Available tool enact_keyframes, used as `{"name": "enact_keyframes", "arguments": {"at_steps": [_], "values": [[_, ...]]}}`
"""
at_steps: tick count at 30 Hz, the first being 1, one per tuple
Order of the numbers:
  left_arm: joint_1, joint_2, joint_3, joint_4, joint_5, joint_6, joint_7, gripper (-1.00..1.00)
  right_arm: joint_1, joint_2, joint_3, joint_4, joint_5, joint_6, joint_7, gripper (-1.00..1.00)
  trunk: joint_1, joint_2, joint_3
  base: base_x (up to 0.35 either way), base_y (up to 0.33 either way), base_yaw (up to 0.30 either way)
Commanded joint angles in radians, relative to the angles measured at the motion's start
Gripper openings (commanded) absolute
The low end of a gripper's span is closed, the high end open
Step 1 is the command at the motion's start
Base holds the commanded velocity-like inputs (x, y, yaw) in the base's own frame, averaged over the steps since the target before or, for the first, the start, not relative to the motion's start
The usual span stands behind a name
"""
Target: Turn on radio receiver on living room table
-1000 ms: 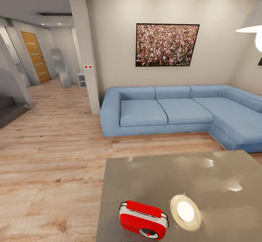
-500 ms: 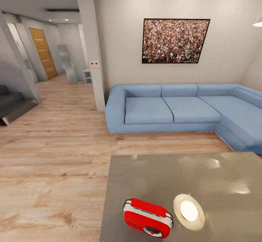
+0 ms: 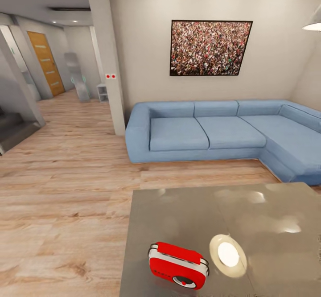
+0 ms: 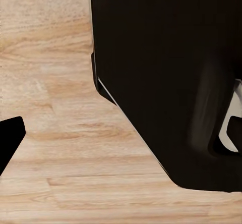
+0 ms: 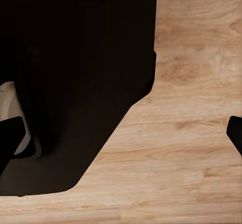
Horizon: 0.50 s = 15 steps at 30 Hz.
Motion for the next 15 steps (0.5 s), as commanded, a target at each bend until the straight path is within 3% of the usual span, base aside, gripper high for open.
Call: {"name": "enact_keyframes", "arguments": {"at_steps": [1, 15], "values": [[0.0, 0.0, 0.0, 0.0, 0.0, 0.0, 0.0, 1.0, 0.0, 0.0, 0.0, 0.0, -0.001, -0.001, 0.0, 1.0, 0.0, 0.0, -0.001, 0.0, 0.0, -0.179], [0.0, 0.0, 0.0, 0.0, 0.001, 0.0, 0.0, 1.0, 0.0, 0.0, 0.0, 0.0, -0.002, -0.002, 0.0, 1.0, 0.0, 0.0, -0.02, 0.0, 0.0, -0.18]]}}
